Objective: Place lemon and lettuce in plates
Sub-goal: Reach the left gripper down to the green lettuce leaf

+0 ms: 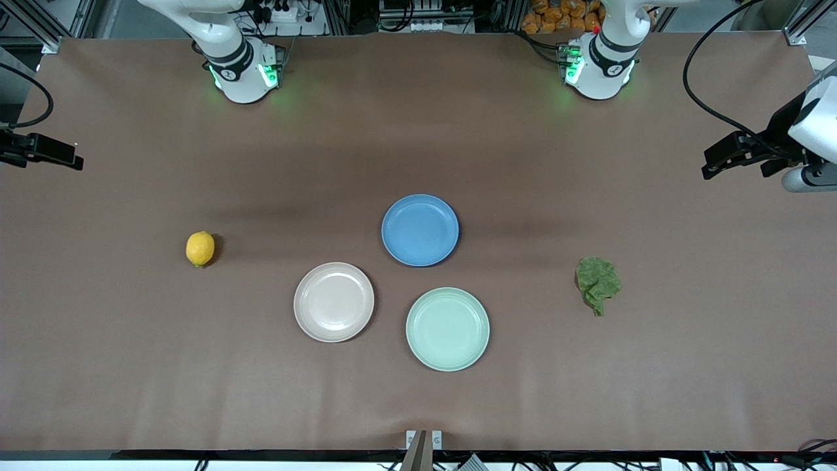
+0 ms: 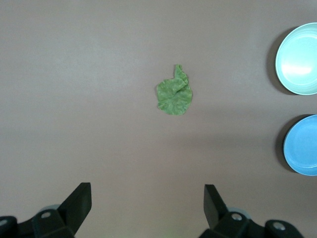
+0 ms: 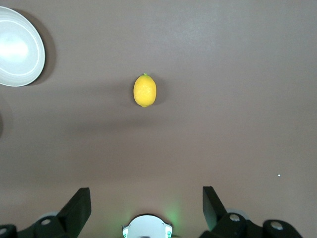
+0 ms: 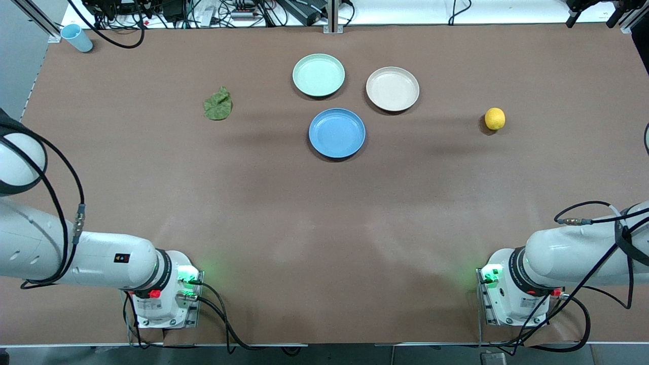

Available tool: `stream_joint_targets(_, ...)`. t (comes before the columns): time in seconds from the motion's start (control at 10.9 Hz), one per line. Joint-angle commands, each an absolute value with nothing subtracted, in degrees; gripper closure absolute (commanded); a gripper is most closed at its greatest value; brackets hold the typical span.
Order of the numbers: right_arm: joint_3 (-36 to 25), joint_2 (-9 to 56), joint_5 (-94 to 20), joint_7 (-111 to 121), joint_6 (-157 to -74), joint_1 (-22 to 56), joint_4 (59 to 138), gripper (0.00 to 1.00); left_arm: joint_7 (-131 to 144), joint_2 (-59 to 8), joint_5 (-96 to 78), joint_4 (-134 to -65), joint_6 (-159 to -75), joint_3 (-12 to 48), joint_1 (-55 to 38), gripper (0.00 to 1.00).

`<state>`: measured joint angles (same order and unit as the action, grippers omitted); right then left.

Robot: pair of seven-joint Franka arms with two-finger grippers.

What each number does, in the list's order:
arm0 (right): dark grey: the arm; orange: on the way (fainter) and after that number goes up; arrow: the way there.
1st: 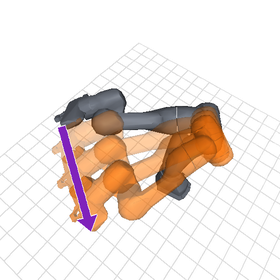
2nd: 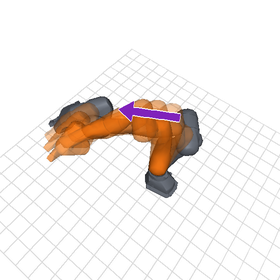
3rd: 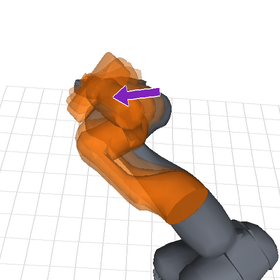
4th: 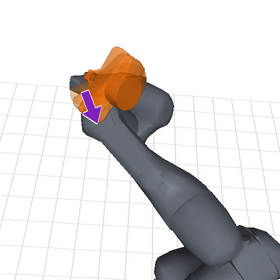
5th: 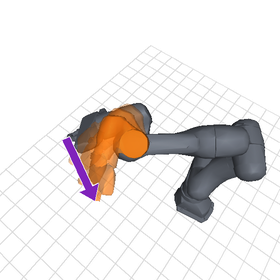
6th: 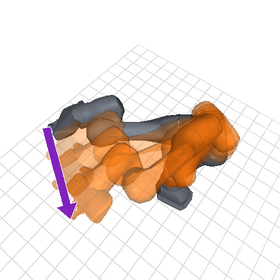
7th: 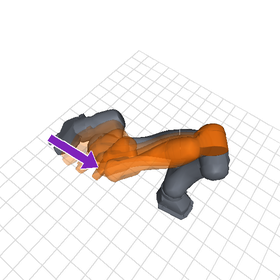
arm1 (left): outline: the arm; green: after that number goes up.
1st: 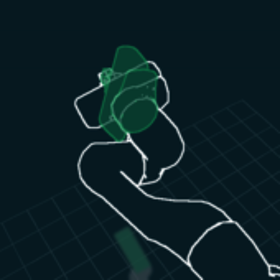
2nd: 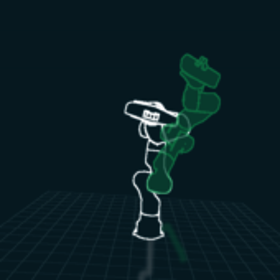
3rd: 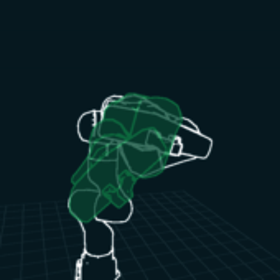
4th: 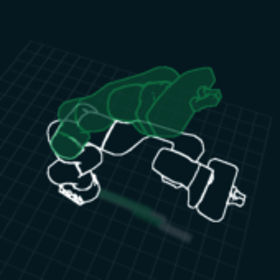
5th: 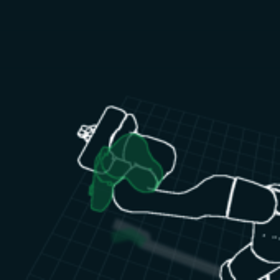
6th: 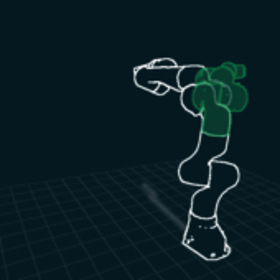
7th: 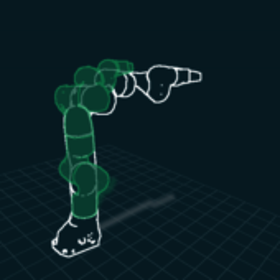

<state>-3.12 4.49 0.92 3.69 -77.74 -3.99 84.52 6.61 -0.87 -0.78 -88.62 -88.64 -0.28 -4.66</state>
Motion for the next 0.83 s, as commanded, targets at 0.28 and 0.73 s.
stream_joint_targets(0.28, -2.11, 4.22, 1.76, 2.9, -77.61, -4.83, 84.29, 0.0, 7.47, -0.79, 0.0, -88.16, -87.63, -0.26, -4.66, 0.0)
stream_joint_targets(0.73, -2.11, 4.22, 1.67, 2.9, -77.61, -4.92, 84.29, 0.0, 7.21, -6.39, -0.35, -88.86, -89.28, -0.09, -5.27, 0.0)
